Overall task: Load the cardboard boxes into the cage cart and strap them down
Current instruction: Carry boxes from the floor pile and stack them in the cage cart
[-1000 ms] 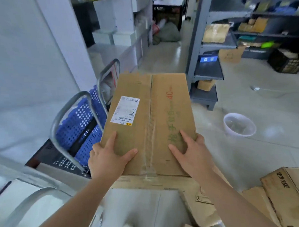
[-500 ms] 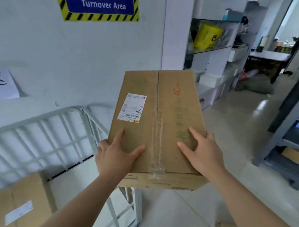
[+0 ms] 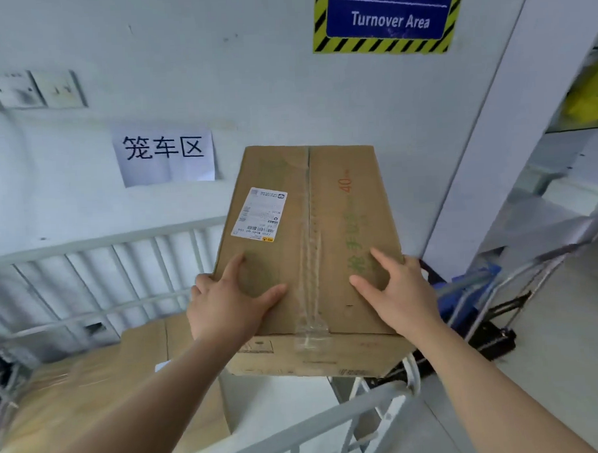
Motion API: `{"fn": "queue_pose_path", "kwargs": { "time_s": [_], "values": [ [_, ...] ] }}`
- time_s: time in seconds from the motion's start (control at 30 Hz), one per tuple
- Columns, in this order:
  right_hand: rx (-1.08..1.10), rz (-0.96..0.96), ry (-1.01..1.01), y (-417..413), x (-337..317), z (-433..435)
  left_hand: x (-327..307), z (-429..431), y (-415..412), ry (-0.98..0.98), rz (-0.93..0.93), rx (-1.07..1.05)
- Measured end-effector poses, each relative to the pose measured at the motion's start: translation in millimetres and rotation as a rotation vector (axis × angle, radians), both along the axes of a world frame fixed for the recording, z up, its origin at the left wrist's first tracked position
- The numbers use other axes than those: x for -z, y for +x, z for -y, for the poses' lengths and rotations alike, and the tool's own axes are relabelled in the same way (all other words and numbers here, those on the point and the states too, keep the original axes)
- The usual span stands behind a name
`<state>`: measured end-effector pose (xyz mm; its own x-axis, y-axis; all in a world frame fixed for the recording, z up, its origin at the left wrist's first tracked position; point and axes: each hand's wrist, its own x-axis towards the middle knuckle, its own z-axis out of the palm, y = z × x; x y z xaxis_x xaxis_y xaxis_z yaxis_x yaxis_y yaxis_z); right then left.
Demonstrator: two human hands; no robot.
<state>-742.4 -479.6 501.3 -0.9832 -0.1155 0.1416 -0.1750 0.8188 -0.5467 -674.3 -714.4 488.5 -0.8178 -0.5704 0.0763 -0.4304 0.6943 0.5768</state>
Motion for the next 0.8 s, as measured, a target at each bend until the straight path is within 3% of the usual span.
{"fn": "queue_pose_path", "kwargs": {
  "time_s": [0.33, 0.8],
  "values": [
    [-0.131, 0.165, 0.058, -55.6, 72.3, 109.6, 63.7, 96.8, -24.9, -0.018, 0.205, -0.123],
    [-0.283, 0.406, 0.166, -197.9, 236.6, 128.3, 223.9, 96.3, -129.1, 0.147, 0.460, -0.287]
  ]
}}
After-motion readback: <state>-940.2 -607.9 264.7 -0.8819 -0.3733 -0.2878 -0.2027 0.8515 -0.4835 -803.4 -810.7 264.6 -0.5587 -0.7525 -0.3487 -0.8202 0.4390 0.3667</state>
